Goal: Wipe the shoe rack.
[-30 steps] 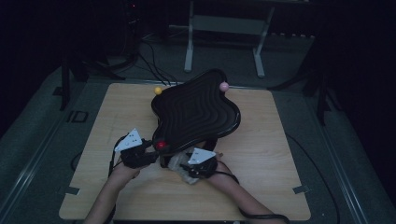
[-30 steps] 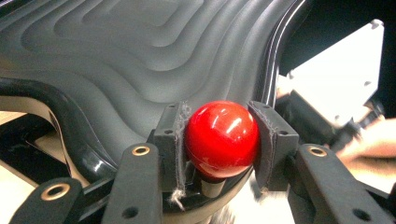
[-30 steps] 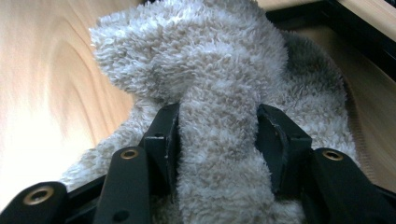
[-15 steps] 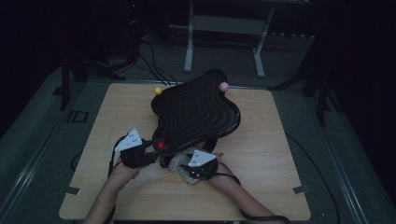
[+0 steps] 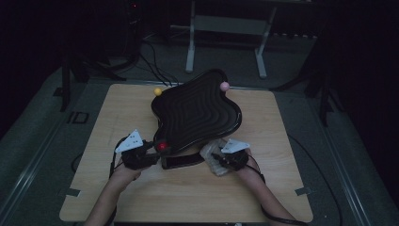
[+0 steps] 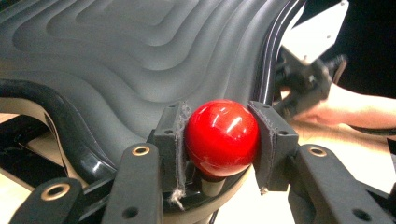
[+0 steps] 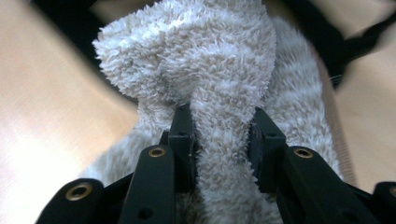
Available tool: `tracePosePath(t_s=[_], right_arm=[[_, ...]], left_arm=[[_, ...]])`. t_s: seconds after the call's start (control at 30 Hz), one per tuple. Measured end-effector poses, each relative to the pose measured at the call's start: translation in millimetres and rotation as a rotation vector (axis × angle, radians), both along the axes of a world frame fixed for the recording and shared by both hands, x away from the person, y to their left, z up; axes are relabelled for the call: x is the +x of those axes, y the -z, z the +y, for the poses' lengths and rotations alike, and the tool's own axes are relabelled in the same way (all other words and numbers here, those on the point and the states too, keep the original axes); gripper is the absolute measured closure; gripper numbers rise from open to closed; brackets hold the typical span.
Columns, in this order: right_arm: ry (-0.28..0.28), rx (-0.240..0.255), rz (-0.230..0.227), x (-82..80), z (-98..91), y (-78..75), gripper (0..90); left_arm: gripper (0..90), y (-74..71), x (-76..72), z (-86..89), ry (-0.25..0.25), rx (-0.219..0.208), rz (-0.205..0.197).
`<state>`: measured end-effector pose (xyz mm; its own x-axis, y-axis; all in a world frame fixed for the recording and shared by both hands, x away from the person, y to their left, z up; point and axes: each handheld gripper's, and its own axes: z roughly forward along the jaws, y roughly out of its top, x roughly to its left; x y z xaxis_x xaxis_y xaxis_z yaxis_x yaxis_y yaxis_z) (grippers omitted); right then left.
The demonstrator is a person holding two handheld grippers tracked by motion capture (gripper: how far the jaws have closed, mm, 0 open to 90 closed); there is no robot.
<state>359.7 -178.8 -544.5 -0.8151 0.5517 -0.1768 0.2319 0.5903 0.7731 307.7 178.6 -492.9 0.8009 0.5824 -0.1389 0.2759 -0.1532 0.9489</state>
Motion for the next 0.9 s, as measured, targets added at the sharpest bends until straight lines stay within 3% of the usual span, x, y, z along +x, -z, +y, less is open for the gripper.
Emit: tracePosePath(t_s=[0.1, 0.17, 0.2, 0.27, 0.3, 0.33, 0.43, 0.53, 0.67, 0.73, 0.8, 0.9], right_arm=[[0.089, 0.078, -0.053, 13.5, -3.0, -11.9, 65.8], [0.131, 0.113, -0.057, 25.0, -1.7, -14.7, 62.0], [0.145, 0.135, -0.035, 30.4, 0.0, -13.6, 58.3], [0.148, 0.108, -0.006, 40.7, 2.5, -7.1, 50.4], [0.174, 0.116, 0.037, 44.2, 6.1, -1.6, 48.7], [0.172, 0.118, 0.068, 47.7, 5.9, 3.7, 48.4], [0.175, 0.155, 0.094, 46.1, 3.4, 6.2, 48.4], [0.155, 0.126, 0.082, 36.7, 6.1, 5.9, 48.0], [0.118, 0.131, 0.084, 20.2, 7.1, 7.3, 50.6], [0.055, 0.139, 0.108, 9.6, 8.8, 8.8, 57.4], [0.011, 0.117, 0.104, 0.4, 13.4, 9.6, 57.2], [0.000, 0.087, 0.087, 3.1, 16.6, 4.1, 56.6]], left_arm=[[59.2, 0.6, -0.2, 0.1, -0.001, -0.005, 0.001], [59.2, 0.0, 0.0, 0.1, -0.001, 0.001, -0.002], [59.2, 0.1, -0.1, 0.0, 0.000, 0.000, 0.000], [59.2, 0.6, 0.1, 0.3, 0.000, -0.003, -0.001], [59.2, 0.6, 0.2, 0.2, 0.003, -0.003, -0.001], [59.2, 0.3, 0.4, 0.3, 0.002, -0.001, 0.000], [59.2, 0.8, -0.2, -0.3, -0.001, -0.008, 0.004], [59.1, 0.2, 0.2, -0.4, 0.001, -0.003, 0.005], [59.1, 0.5, 0.0, -0.5, 0.001, -0.006, 0.003], [59.1, 0.4, 0.0, -0.6, 0.001, -0.004, 0.003], [59.1, 0.8, -0.2, -0.3, 0.000, -0.008, 0.004], [59.2, 0.6, 0.3, 0.1, 0.002, -0.006, 0.004]])
